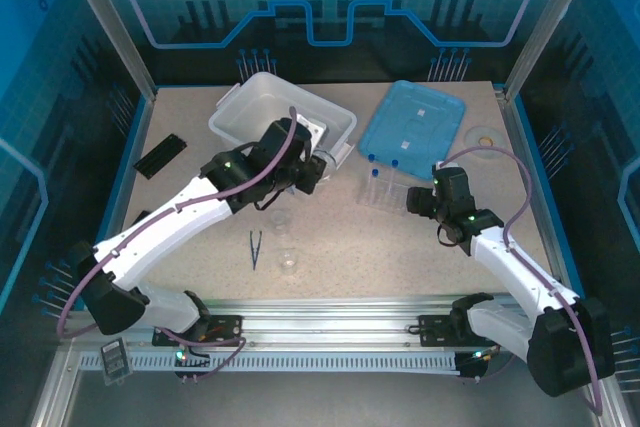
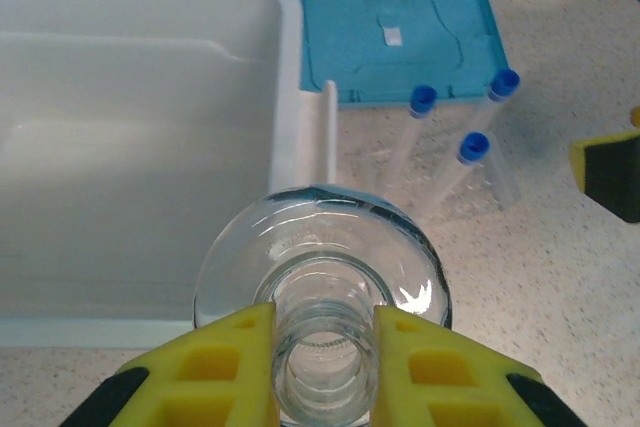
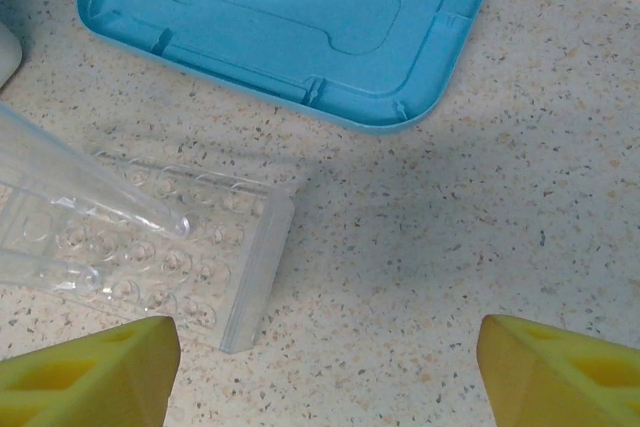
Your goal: Organize the chemistry lab equipment
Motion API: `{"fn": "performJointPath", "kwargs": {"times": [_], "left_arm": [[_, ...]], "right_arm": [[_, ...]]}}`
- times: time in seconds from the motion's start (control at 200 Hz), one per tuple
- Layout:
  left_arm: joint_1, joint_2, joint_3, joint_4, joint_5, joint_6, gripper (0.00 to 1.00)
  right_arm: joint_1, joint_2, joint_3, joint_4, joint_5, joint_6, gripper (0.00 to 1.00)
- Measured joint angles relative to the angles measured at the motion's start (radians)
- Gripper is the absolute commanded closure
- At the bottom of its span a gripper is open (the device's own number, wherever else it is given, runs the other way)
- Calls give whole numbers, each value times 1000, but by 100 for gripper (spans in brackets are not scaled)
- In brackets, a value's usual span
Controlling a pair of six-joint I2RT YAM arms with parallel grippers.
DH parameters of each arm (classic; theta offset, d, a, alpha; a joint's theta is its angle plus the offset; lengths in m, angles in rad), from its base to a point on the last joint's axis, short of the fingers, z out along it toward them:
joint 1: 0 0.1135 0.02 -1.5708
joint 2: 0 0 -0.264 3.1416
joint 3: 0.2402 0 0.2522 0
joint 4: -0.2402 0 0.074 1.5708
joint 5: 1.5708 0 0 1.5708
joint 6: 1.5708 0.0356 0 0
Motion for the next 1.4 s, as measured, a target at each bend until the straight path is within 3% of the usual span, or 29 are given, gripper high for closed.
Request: {"fn": "performJointPath", "kwargs": {"times": [0.505,1.061,1.401], "left_arm": [[185,97,23,27,29,60,85],[281,281,43,92,83,101,84],[291,401,61,137,148,109,84]], "right_arm": [[0,2,-29,65,23,-4,18],[0,-54,-69,89,42,-19,18],[0,-54,-69,89,46,-19,18]]}}
